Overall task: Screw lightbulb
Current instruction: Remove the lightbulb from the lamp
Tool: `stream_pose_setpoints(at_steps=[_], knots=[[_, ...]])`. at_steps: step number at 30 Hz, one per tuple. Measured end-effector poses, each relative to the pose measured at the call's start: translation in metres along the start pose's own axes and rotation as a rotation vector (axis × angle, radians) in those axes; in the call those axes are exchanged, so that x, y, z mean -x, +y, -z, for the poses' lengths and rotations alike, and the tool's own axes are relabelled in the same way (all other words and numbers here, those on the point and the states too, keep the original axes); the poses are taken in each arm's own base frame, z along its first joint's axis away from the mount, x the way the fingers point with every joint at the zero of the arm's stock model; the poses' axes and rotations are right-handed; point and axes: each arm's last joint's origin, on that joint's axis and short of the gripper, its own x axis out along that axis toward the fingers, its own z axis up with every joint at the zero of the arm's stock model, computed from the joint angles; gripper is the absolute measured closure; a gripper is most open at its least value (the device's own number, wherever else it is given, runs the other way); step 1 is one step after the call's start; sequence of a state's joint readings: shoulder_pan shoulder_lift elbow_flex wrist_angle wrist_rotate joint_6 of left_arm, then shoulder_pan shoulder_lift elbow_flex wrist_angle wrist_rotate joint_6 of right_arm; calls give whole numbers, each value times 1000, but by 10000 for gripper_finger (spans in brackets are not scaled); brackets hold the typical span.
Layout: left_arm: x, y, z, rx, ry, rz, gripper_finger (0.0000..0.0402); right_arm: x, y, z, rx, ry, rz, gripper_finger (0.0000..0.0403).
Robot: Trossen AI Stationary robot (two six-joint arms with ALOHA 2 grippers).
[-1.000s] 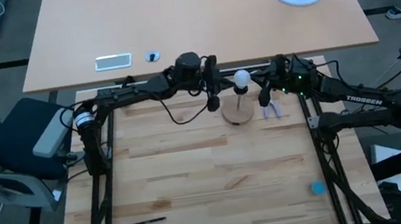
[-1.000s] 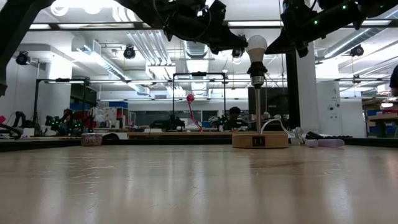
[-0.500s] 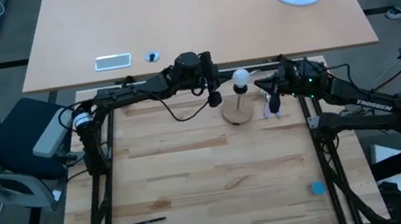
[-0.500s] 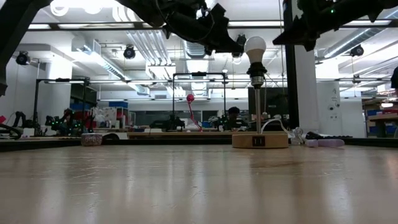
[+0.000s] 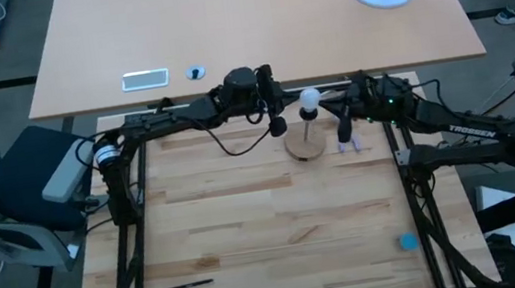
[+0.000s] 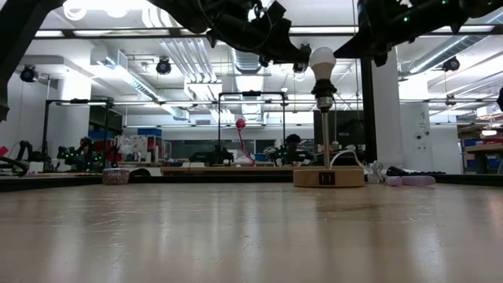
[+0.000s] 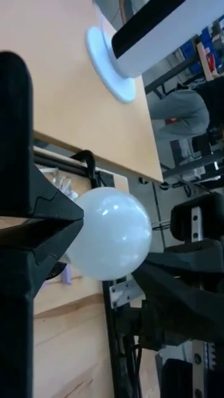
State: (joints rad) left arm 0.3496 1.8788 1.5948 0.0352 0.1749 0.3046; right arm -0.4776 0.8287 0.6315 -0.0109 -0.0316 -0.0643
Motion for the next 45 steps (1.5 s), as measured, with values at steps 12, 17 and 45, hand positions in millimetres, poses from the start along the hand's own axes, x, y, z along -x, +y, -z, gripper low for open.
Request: stream_pose_setpoints(at_steps=[12,17,45], knots=[[-2,-16,-1,30,18,69,402,7,-1,1,6,20,53,390],[3,-15,-8,34,-1,62,402,12,-1,3,16,46,53,390],[5,-4,-3,64,37,-10,402,0,-2,0,15,3,39,390]])
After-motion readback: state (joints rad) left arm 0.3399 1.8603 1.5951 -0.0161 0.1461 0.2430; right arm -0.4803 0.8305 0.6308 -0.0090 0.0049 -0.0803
